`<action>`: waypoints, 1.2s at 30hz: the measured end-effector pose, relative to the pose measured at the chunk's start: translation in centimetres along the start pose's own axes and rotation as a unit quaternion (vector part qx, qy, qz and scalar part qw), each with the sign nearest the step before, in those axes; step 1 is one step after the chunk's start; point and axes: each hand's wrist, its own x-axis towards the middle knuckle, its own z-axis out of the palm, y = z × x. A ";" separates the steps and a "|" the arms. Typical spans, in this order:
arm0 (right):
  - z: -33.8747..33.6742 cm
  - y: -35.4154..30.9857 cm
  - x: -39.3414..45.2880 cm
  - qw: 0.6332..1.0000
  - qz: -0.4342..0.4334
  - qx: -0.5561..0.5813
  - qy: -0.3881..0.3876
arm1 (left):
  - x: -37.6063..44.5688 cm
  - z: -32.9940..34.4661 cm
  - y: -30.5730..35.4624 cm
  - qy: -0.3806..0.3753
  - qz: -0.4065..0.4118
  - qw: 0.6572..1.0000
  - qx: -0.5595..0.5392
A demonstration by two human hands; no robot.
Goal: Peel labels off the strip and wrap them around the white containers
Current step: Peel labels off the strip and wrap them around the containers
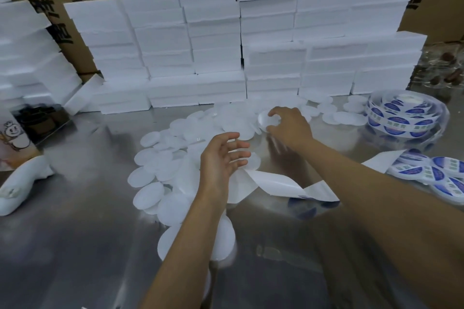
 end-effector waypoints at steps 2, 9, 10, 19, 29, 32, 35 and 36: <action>0.1 0.4 0.2 0.999 -0.002 0.013 0.040 | 0.5 0.1 0.0 -0.004 -0.002 1.000 -0.002; -1.4 0.2 -0.6 0.980 -0.007 0.153 0.126 | 1.5 1.1 -0.2 -0.001 -0.009 1.000 0.030; -1.9 -0.2 -1.1 0.975 -0.022 0.172 0.138 | 1.6 1.3 -0.2 0.000 -0.006 0.999 0.039; -6.9 -4.2 -9.7 0.935 -0.289 0.100 0.178 | -0.4 4.4 2.7 -0.133 -0.045 0.989 0.041; -12.0 1.4 -13.6 0.967 -0.125 0.065 -0.212 | -1.9 5.1 2.2 -0.114 0.057 0.984 0.125; -10.9 3.1 -15.1 0.926 -0.126 -0.021 -0.355 | -2.3 4.8 1.8 -0.133 0.081 0.975 0.157; -9.6 3.5 -15.3 0.960 -0.123 0.081 -0.237 | -2.6 4.7 1.0 -0.144 0.119 0.960 0.210; -9.5 3.4 -15.2 0.963 -0.088 0.142 -0.212 | -2.6 4.6 0.8 -0.148 0.133 0.950 0.241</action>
